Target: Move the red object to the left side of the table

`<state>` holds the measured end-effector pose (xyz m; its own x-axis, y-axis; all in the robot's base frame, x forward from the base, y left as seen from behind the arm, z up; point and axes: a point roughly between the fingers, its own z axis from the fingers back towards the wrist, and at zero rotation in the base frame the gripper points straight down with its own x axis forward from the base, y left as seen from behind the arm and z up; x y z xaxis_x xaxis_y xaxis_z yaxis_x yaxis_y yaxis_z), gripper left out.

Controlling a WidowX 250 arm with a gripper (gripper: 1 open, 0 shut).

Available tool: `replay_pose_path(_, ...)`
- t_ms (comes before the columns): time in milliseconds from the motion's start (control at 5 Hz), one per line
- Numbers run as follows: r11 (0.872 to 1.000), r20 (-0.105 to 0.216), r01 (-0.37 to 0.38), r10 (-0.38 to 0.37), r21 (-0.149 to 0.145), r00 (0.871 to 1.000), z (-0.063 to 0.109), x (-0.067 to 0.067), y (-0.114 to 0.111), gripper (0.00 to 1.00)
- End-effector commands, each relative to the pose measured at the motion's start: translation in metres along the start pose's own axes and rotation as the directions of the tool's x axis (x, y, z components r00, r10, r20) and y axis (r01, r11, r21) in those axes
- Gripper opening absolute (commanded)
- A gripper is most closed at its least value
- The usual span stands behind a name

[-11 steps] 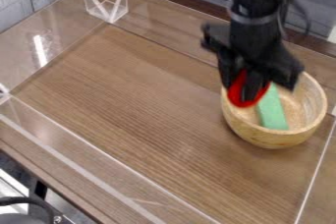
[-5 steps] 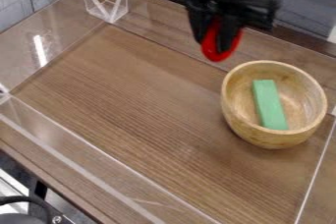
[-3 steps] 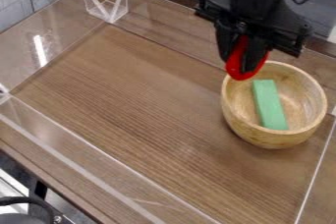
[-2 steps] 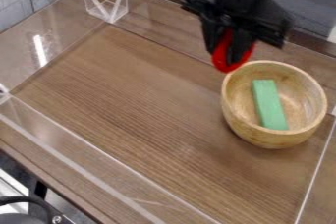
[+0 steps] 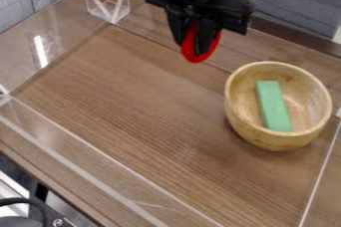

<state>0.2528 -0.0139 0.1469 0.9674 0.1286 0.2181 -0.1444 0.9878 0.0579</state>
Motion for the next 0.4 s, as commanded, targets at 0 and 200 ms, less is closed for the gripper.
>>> replay_pose_path(0,0.998,0.009,-0.056,0.056,0.015,0.998,0.0035,0.0031,-0.0013,0.00)
replay_pose_path(200,1.000,-0.007,0.013,-0.013,0.010,1.000,0.0073,0.0002,-0.0090,0.00)
